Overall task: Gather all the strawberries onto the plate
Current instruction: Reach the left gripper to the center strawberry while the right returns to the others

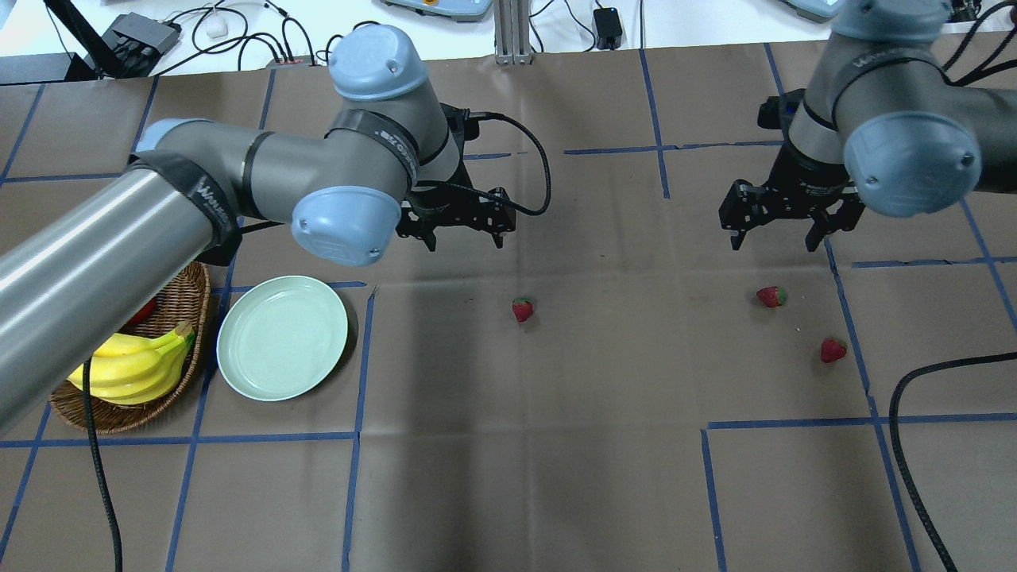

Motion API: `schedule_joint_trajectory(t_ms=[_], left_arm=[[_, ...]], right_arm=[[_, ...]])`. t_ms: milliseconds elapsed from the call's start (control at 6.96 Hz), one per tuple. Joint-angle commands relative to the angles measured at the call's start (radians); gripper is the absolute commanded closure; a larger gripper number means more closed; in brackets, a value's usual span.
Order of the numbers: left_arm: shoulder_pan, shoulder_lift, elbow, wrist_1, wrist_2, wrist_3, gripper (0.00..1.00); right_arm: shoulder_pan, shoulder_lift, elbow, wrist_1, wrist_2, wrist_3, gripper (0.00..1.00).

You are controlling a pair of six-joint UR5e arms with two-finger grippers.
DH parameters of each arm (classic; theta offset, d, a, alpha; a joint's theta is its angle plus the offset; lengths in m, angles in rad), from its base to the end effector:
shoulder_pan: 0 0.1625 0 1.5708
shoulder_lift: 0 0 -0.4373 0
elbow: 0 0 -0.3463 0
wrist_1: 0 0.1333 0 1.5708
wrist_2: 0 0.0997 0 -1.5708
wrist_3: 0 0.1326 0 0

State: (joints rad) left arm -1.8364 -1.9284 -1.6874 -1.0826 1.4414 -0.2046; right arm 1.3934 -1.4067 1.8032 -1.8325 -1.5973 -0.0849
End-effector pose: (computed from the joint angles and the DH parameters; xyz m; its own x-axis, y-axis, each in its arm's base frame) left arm -0.2928 -0.5035 0.2839 -0.9898 0.0605 0.1292 0.0627 0.9980 0.0125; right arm 0.0445 -0.4874 0.3154 -0.9959 0.0896 0.0148 0.0907 0.9865 0.1361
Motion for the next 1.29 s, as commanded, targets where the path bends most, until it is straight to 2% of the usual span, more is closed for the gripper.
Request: schedule_joint_trajectory(t_ms=[0,144,287,431,574,718,1005,1149], left_arm=[[-0.053,-0.105,-0.005,0.062,-0.041,-0.056,0.01],[-0.076,-0.11,-0.006,0.062,-0.038,-0.093,0.01],[-0.076,-0.124,-0.006,0.064,-0.038,-0.093,0.01],[-0.076,-0.179,-0.002,0.078,-0.041,-0.09,0.01],[-0.084,-0.207,-0.008,0.166,-0.044,-0.082,0.04],[-0.084,-0.233,-0.012,0.179,-0.039,-0.096,0.01],[-0.09,-0.169,-0.07,0.167,-0.042,-0.096,0.04],[-0.077,-0.143,-0.125,0.173,-0.045,-0.095,0.04]], right_arm=[[-0.053,0.043,0.126,-0.243,0.002,-0.058,0.0],[-0.063,0.102,0.204,-0.442,-0.007,-0.123,0.0],[-0.068,0.127,0.218,-0.47,-0.006,-0.118,0.0],[-0.068,0.133,0.222,-0.475,-0.006,-0.116,0.0],[-0.068,0.143,0.22,-0.47,-0.01,-0.116,0.0],[-0.068,0.153,0.226,-0.449,-0.012,-0.116,0.0],[-0.068,0.153,0.226,-0.421,-0.013,-0.116,0.04],[-0.068,0.158,0.226,-0.419,-0.013,-0.116,0.14]])
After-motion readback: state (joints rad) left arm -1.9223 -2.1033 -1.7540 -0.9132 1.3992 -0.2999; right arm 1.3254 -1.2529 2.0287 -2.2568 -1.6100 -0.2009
